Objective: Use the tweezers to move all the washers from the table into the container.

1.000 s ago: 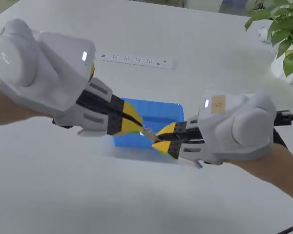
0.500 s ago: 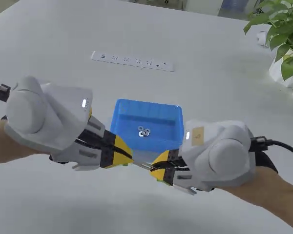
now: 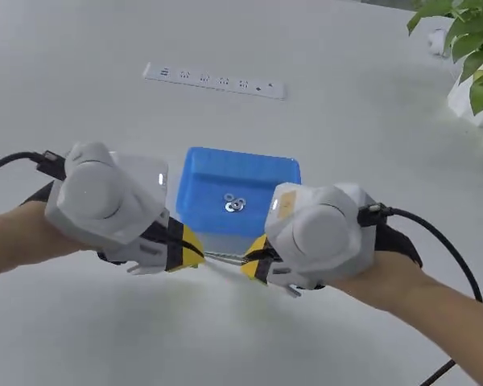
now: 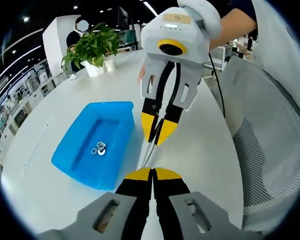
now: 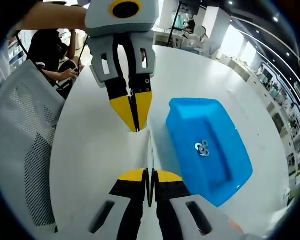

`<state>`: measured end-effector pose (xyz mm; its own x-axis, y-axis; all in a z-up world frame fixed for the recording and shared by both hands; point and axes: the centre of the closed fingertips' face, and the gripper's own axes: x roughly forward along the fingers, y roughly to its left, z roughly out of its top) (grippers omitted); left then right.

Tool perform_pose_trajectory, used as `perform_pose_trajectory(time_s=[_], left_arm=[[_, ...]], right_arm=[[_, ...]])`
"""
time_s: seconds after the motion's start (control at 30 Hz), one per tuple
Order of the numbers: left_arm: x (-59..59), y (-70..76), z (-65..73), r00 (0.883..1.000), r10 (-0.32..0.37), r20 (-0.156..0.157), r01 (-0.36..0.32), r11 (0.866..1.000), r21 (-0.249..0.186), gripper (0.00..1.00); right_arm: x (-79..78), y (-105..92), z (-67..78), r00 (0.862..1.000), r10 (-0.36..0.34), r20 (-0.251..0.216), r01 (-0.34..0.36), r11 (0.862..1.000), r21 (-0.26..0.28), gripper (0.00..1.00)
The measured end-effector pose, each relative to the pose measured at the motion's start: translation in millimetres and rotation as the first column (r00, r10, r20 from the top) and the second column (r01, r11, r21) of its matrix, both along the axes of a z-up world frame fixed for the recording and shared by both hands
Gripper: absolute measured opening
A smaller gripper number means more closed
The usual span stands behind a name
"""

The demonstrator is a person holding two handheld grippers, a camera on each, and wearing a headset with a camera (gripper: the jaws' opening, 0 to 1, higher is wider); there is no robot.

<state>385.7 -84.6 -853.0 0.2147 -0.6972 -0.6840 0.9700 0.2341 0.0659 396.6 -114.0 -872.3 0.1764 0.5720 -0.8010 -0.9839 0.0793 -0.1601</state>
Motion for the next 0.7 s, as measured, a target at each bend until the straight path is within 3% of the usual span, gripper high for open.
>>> perform_pose_trajectory(time_s=[0.03,0.23,0.27,0.4,0.5,0.7], left_arm=[[0.1,-0.8,0.0,1.0,0.008,-0.01,-0.008,1.0,-0.013,0.04],[6.4,2.3,-5.2,0.999,0.032,-0.009,-0.032,0.999,0.002,0.05],[8.9,3.6,-6.4,0.999,0.035,0.003,-0.035,0.999,0.012,0.05],[14.2,7.5,-13.2,0.999,0.054,0.002,-0.054,0.998,0.042,0.05],[14.0,10.3,-19.3,0.999,0.048,0.004,-0.048,0.996,0.076,0.05],[13.1,8.8,-22.2,0.998,0.054,-0.013,-0.052,0.996,0.076,0.05]], right_arm=[[-1.2,0.3,-1.8,1.0,0.02,-0.003,-0.02,1.0,-0.001,0.08],[-2.1,1.0,-6.5,0.998,0.069,-0.006,-0.069,0.998,-0.004,0.08],[-2.6,1.1,-7.4,0.997,0.08,-0.005,-0.08,0.997,-0.006,0.08],[-2.6,-1.6,-14.4,0.991,0.135,0.009,-0.134,0.99,-0.035,0.08],[-1.9,-3.0,-17.4,0.985,0.169,0.017,-0.168,0.985,-0.051,0.08],[0.0,-3.1,-17.2,0.976,0.212,0.042,-0.209,0.976,-0.057,0.1]])
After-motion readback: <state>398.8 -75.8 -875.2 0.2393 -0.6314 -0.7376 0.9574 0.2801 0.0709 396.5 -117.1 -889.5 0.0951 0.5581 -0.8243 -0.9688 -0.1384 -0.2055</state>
